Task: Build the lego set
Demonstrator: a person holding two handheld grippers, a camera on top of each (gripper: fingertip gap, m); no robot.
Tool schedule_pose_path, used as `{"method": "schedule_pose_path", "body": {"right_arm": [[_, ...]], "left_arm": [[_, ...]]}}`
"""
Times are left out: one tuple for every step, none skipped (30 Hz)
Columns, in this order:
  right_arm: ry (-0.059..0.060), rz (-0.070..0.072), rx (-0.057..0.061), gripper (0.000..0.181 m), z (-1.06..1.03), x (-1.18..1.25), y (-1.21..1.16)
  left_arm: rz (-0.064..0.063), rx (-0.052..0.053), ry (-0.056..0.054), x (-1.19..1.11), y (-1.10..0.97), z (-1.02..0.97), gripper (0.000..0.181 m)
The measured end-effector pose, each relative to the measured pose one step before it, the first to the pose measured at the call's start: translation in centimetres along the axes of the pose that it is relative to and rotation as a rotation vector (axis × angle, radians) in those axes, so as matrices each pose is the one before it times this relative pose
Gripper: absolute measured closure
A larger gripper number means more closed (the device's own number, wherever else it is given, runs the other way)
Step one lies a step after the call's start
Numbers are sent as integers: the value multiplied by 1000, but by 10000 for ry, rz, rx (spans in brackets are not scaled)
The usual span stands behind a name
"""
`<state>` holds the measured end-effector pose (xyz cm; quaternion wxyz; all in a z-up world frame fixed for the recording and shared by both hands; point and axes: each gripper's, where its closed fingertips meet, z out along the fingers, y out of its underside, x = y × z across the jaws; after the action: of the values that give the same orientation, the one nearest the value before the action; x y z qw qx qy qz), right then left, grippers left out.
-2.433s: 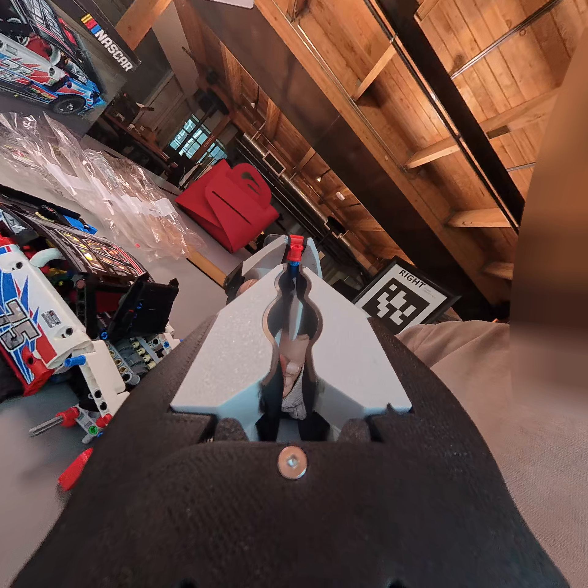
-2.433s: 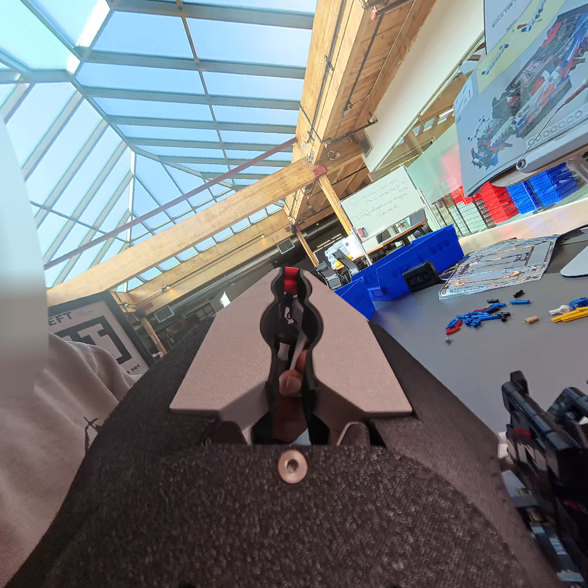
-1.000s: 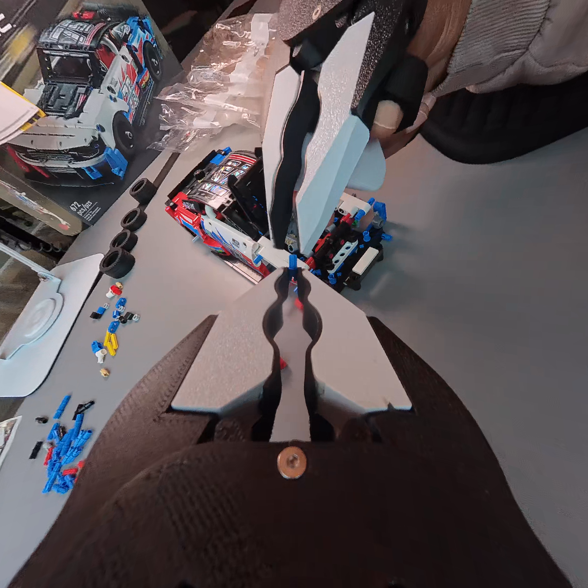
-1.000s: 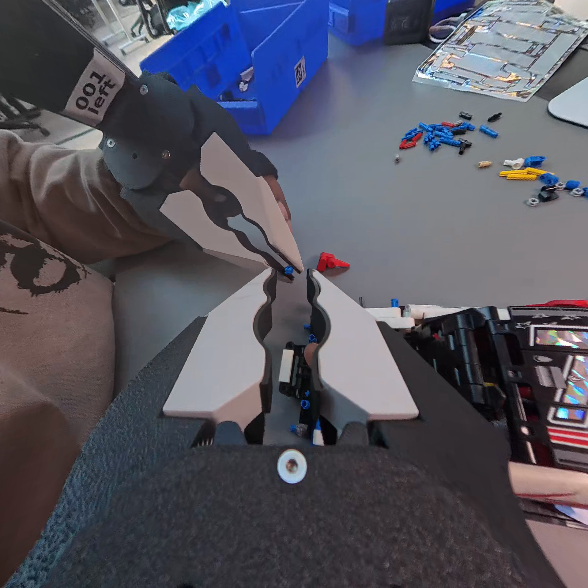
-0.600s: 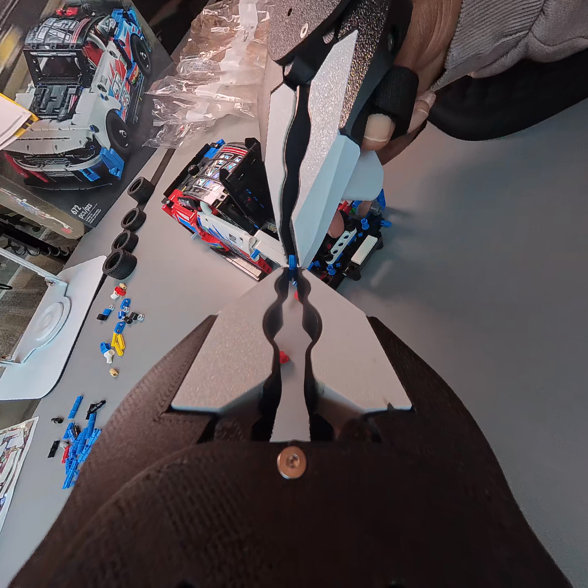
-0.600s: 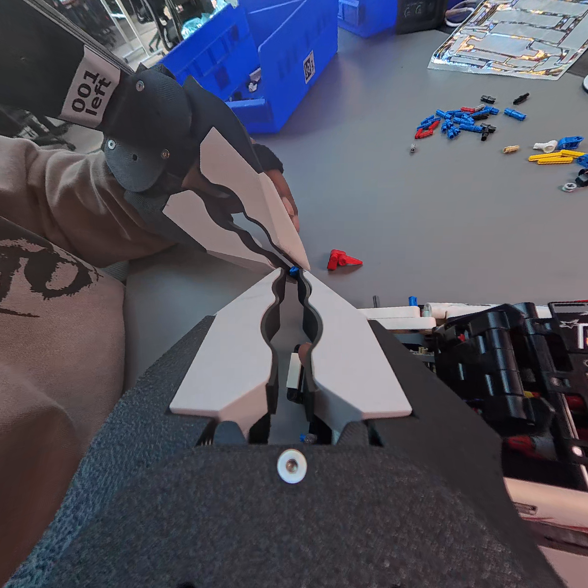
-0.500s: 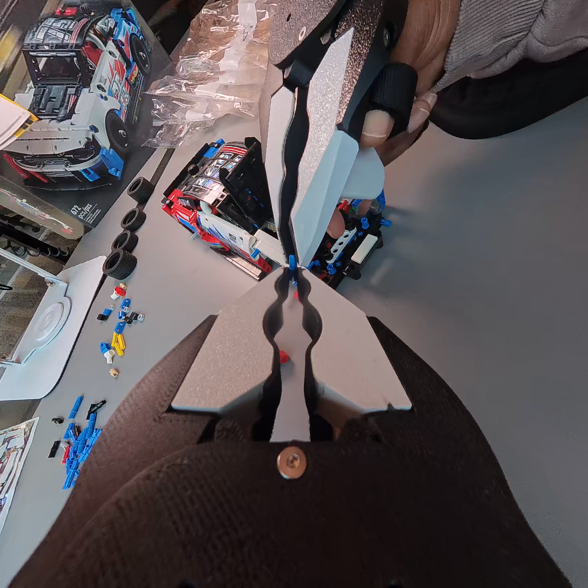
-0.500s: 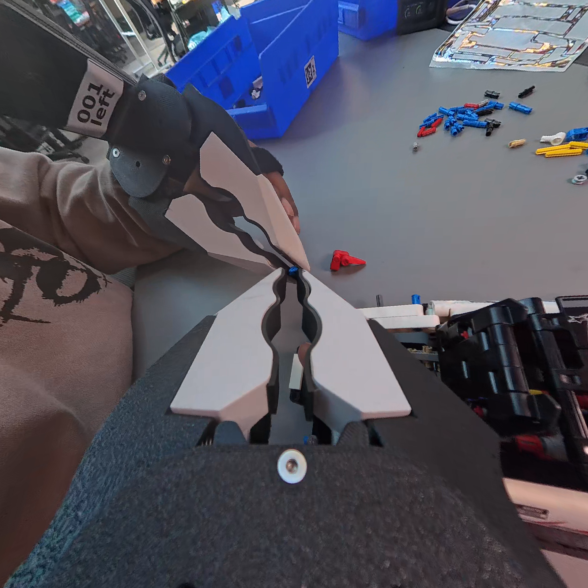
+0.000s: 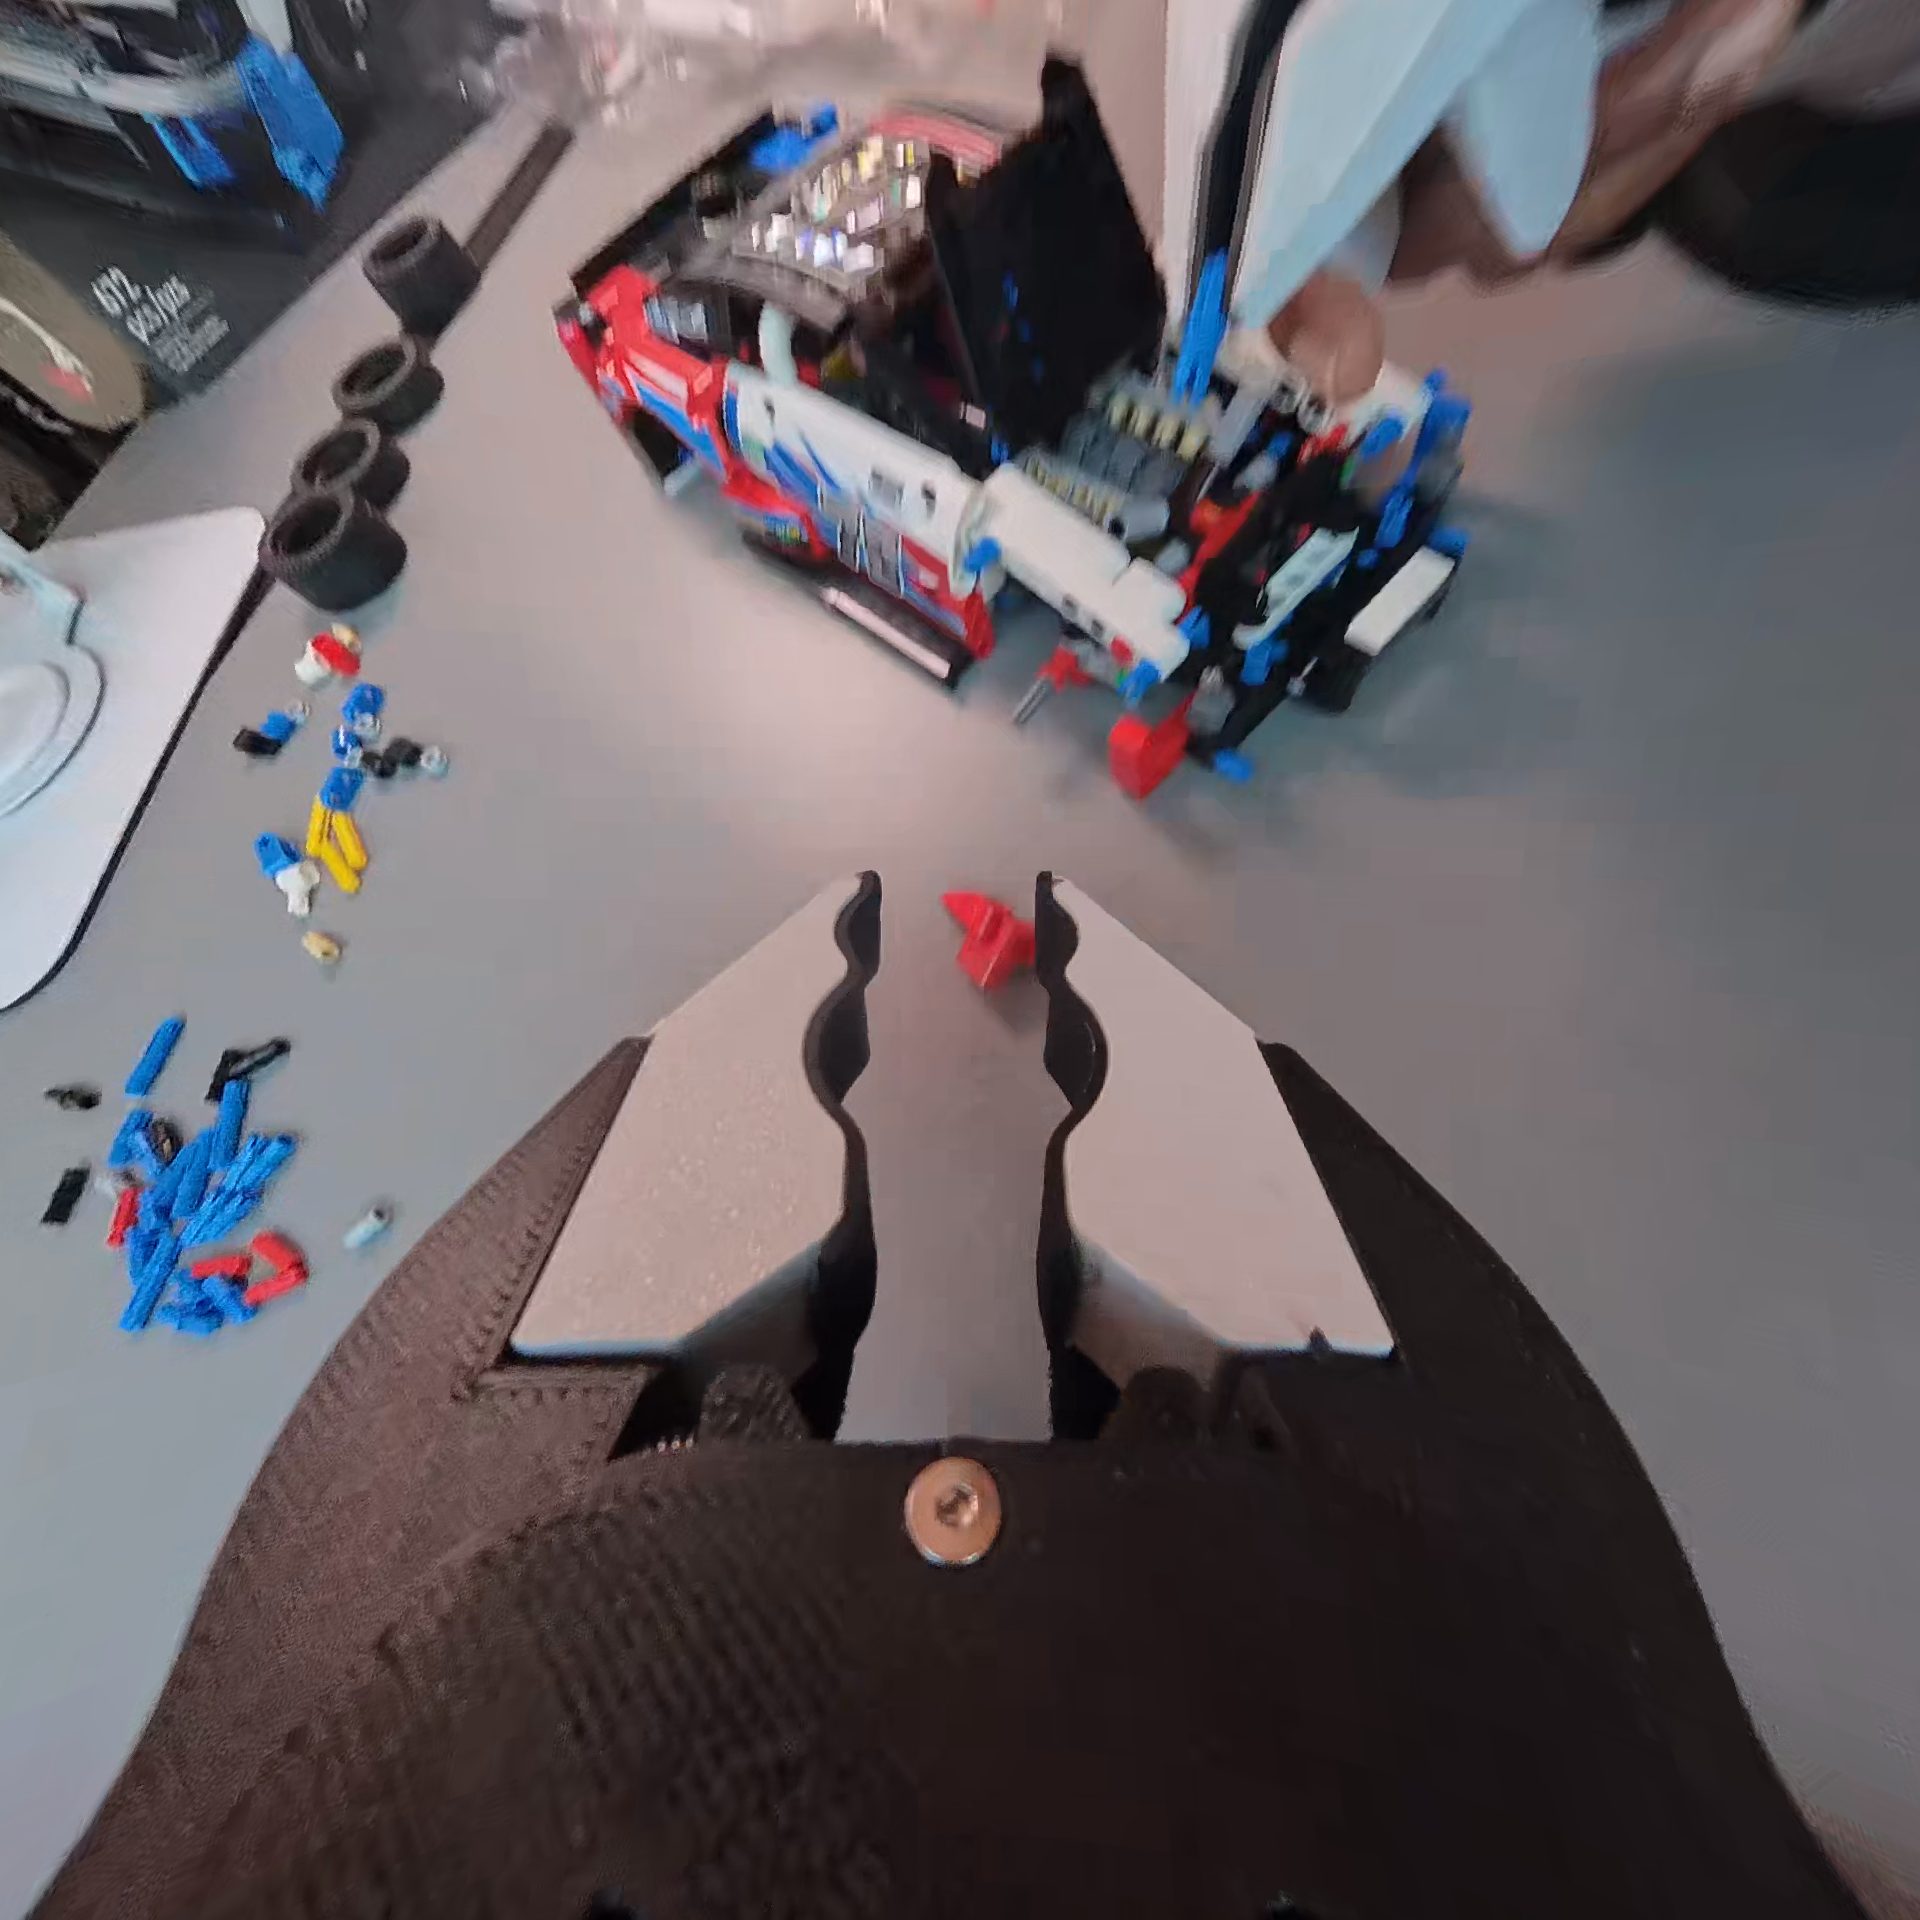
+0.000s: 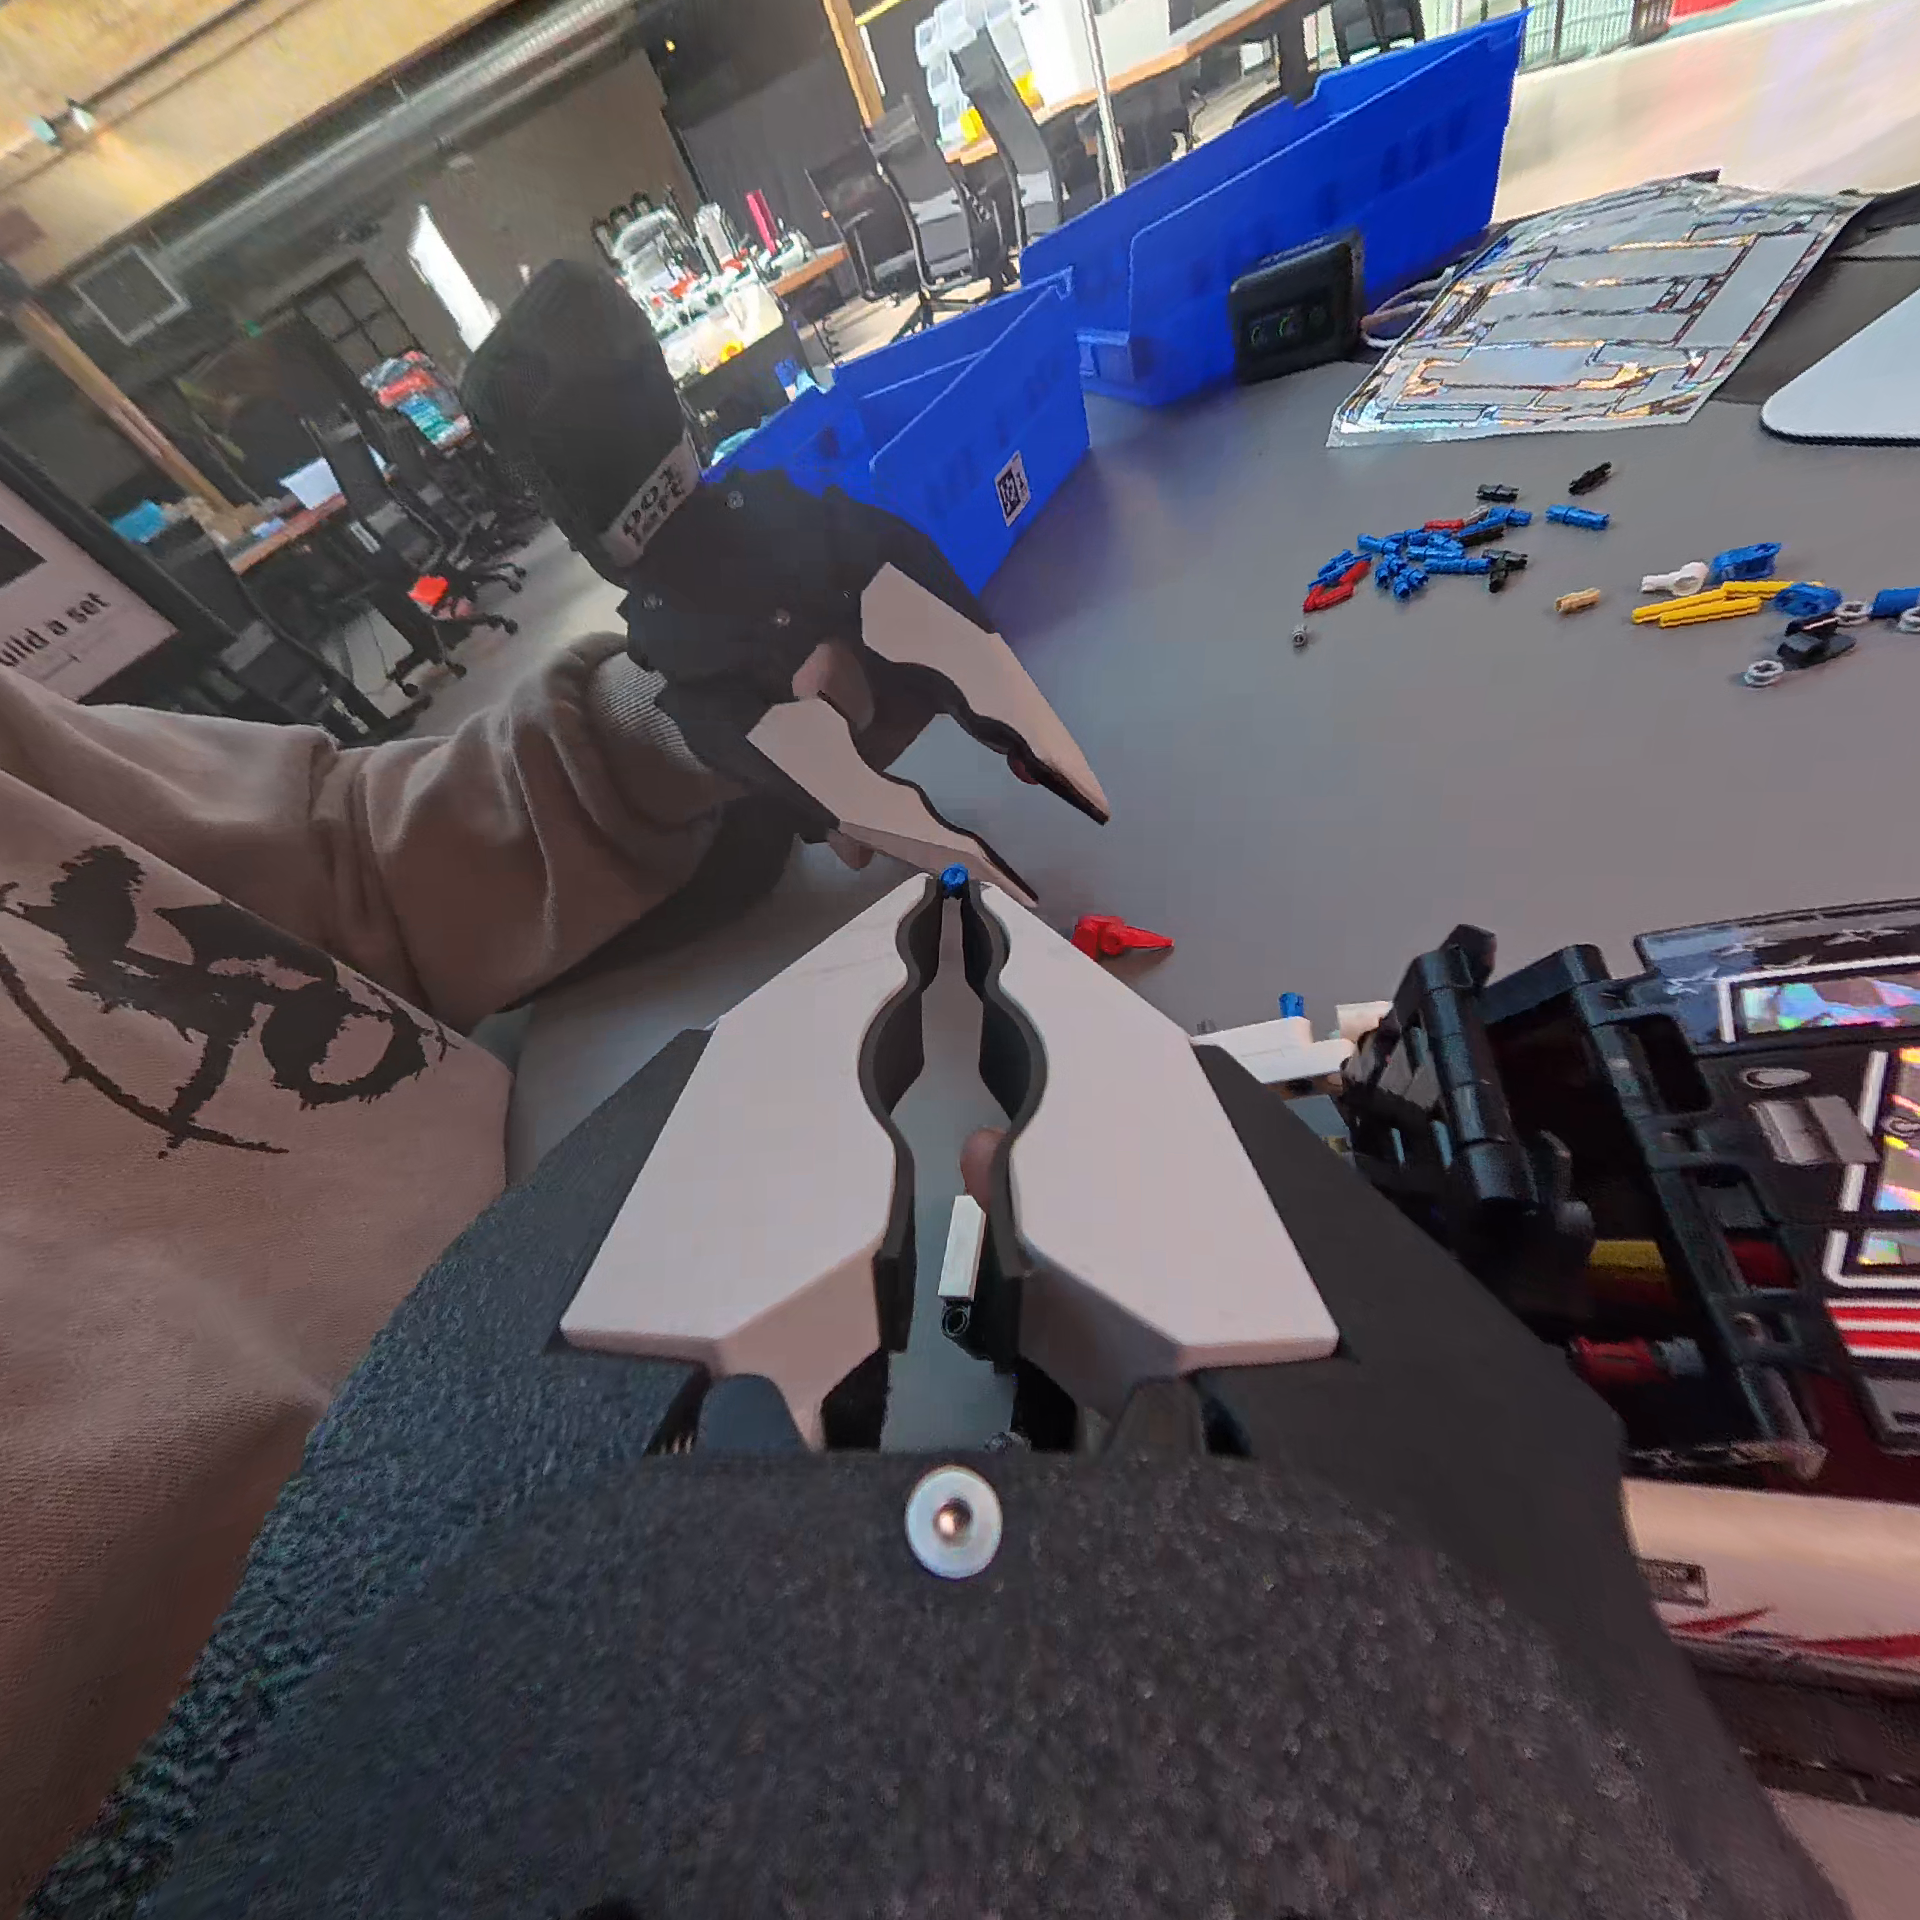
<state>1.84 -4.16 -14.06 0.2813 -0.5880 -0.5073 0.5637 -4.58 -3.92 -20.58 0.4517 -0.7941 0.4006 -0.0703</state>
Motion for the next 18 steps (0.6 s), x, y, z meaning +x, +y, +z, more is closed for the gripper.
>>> {"method": "schedule_pose_path", "body": {"right_arm": [[39,31,14,181,-126,166,55],[26,11,21,181,-96,96,23],[-18,25,14,181,-72,3,13],[-48,31,-2,181,-44,-63,12],[-45,27,1,181,-48,-76,18],[-37,15,-5,181,-27,-71,27],[-25,6,-5,181,-35,-46,39],[-5,2,0,181,-24,-19,20],[-8,-4,2,181,-1,-24,16],[-16,-7,-4,181,18,-35,31],[0,-6,27,181,19,-8,-11],[-3,3,53,181,30,2,-20],[-3,18,66,181,17,10,-31],[-10,26,158,181,-8,14,-162],[-109,112,168,181,-24,-124,-181],[-162,224,194,181,-11,-201,-258],[-206,254,299,181,-31,-272,-408],[-296,311,226,181,-2,-408,-324]], "left_arm": [[219,-591,-66,-10,1172,435,154],[69,-318,78,246,591,457,153],[59,-107,87,273,162,383,153],[123,-117,55,213,121,296,153],[131,-108,29,128,103,226,153],[44,-15,83,163,-20,145,153],[-48,50,76,78,-115,103,153],[-8,8,10,-31,-58,102,154],[35,-29,-37,-93,-6,120,157],[11,-15,0,-39,-18,115,162],[-47,26,55,-3,-77,74,163],[-118,57,78,-39,-79,24,163],[-219,295,135,25,-326,-43,163],[-453,709,338,234,-856,-257,163],[-711,997,524,378,-1354,-500,164],[-691,1181,577,503,-1799,-697,164],[-429,1309,557,714,-2108,-748,164],[-199,1143,417,771,-1949,-560,165]]}}
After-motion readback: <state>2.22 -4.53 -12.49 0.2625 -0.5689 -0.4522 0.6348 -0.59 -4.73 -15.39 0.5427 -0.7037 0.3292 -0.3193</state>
